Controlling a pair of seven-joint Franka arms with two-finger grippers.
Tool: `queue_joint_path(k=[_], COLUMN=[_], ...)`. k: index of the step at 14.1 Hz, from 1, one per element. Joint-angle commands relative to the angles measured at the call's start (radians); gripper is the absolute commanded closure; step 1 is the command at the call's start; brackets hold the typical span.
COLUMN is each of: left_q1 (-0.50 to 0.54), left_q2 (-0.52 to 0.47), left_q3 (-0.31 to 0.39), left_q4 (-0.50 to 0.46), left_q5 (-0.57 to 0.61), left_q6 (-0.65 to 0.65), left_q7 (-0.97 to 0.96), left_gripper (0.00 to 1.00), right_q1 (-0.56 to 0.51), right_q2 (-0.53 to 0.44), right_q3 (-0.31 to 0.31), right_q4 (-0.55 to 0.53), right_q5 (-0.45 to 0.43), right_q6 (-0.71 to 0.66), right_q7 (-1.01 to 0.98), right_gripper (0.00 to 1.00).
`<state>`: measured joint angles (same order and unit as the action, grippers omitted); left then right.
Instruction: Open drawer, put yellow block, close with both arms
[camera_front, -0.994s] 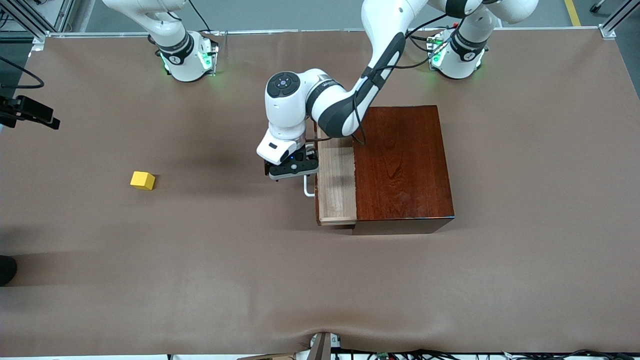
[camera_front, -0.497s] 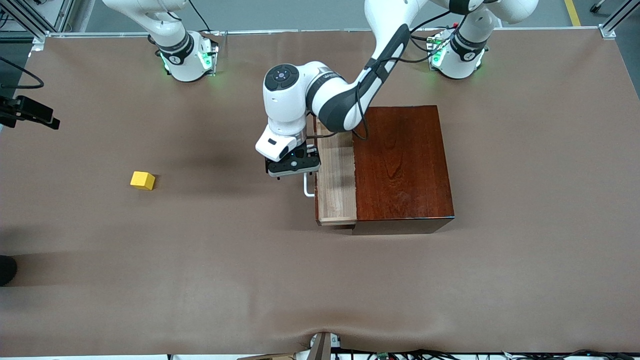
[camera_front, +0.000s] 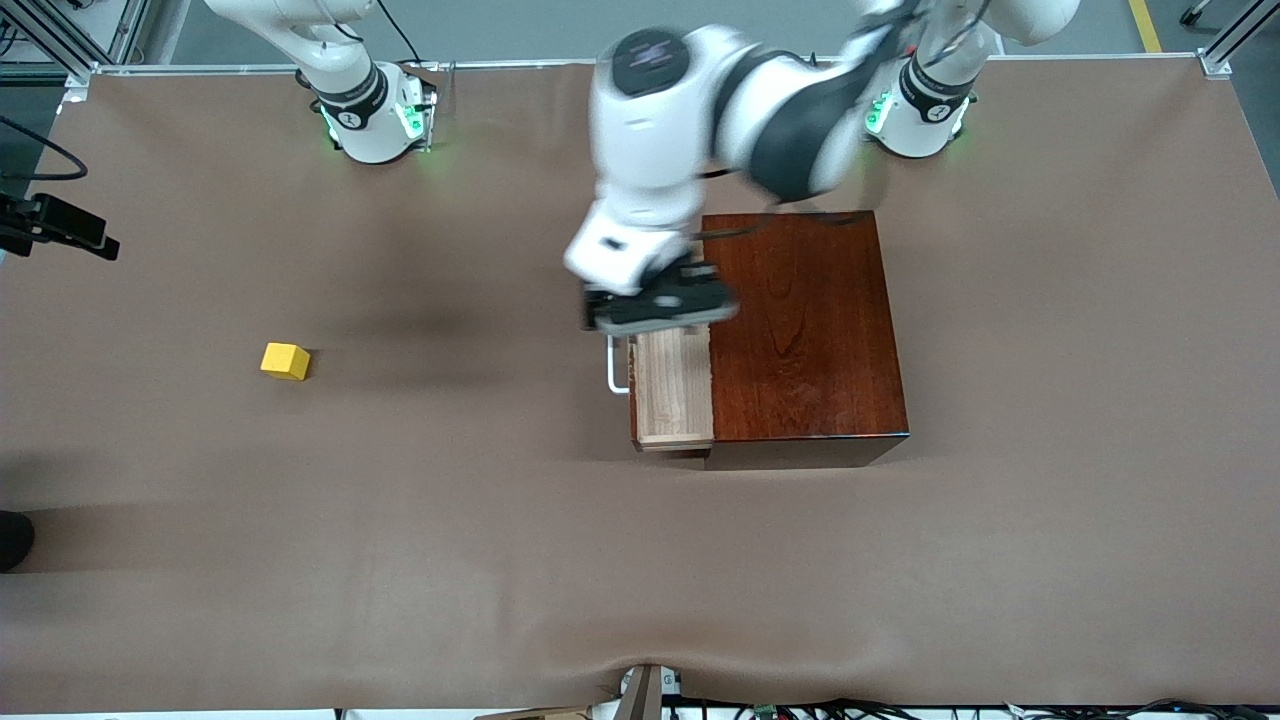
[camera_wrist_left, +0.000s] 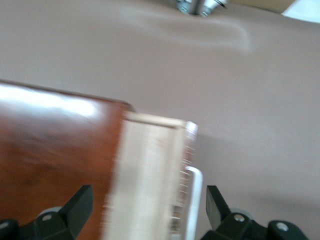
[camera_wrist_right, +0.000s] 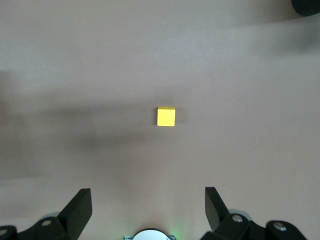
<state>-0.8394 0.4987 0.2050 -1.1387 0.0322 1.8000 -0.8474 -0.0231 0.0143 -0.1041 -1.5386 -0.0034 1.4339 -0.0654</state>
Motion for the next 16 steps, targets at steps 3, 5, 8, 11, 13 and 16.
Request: queue_joint_path(k=[3, 5, 8, 11, 13, 16], left_q1=[0.232, 0.292, 0.368, 0.463, 0.496, 0.502], left_q2=[-0.144, -0.163, -0.213, -0.262, -0.32, -0.391], left_q3=[-0.022, -0.024, -0.022, -0.027, -0.027, -0.021], left_q4=[-0.061, -0.062, -0.113, -0.154, -0.222, -0.303], left_q5=[-0.031, -0.037, -0.038, -0.07, -0.072, -0.071], left_q6=[-0.111, -0.161, -0.189, -0.197, -0.197, -0.198], left_q7=[0.318, 0.396, 0.511, 0.62, 0.646, 0.649], left_gripper=[0.0, 0.0, 0.0, 0.0, 0.0, 0.0], right_q1=[-0.023, -0.029, -0.029, -0.049, -0.044, -0.052], right_q2=[0.085, 0.127, 0.17, 0.228, 0.24, 0.285], right_q3=[0.012, 0.012, 0.012, 0.014, 0.014, 0.015], right_q4=[0.023, 0.025, 0.025, 0.023, 0.014, -0.017], right_q5=[-0.003, -0.01, -0.004, 0.002, 0.002, 0.003], right_q6=[0.002, 0.005, 0.067, 0.135, 0.138, 0.227], right_q7=[0.003, 0.003, 0.004, -0.004, -0.005, 0.004], right_gripper=[0.0, 0.0, 0.0, 0.0, 0.0, 0.0])
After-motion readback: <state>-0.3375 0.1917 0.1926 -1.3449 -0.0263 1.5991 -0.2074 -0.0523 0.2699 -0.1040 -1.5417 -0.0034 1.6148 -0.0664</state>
